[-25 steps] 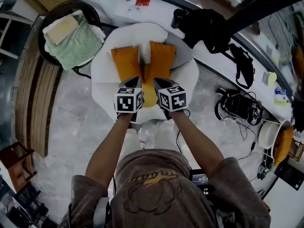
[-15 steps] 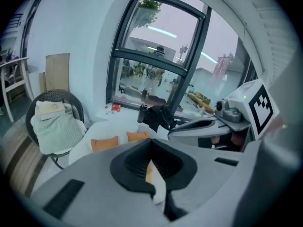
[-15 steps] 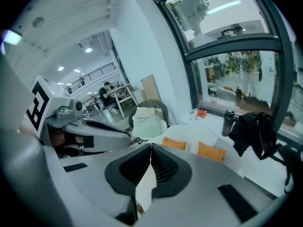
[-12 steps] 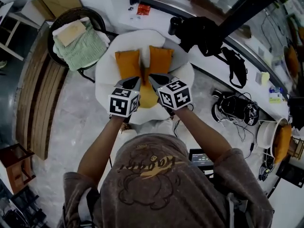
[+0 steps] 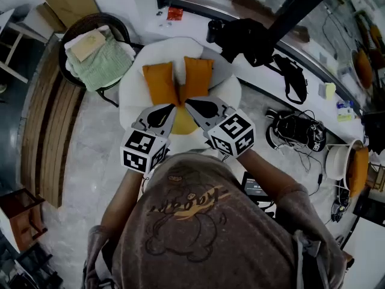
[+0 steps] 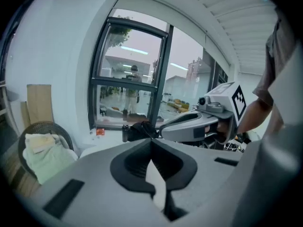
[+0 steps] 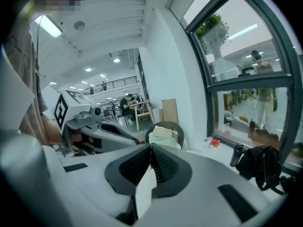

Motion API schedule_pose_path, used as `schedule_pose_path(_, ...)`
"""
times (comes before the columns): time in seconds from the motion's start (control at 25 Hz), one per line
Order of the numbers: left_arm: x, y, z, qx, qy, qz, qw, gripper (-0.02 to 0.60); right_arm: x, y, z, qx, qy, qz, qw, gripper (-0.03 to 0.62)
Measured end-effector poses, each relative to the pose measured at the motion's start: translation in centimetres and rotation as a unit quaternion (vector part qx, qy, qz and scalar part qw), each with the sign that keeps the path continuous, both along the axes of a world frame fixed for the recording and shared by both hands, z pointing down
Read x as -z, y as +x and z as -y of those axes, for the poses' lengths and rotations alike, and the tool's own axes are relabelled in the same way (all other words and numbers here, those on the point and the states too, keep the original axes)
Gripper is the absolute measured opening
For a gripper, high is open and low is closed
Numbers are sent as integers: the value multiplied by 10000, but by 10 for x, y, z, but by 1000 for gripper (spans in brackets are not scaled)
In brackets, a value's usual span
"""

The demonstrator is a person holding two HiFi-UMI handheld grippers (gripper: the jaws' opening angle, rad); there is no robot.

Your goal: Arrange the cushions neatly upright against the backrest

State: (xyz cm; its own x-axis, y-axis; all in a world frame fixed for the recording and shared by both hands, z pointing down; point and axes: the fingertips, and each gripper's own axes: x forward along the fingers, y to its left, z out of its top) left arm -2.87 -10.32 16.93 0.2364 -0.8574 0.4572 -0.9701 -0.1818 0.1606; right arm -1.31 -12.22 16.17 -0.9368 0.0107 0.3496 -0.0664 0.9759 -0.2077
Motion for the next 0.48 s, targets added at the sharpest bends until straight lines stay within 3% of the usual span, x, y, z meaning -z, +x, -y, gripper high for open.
schedule_pose_path(0.24,39,5,-27,4,810,-251,9964,5,43,10,-29,182,383,651,9970,23)
schedule_pose_path(0.48,47,-1,-38,-20,976,-213,9950,5,68,7,-49,787,497,1176,9887,23)
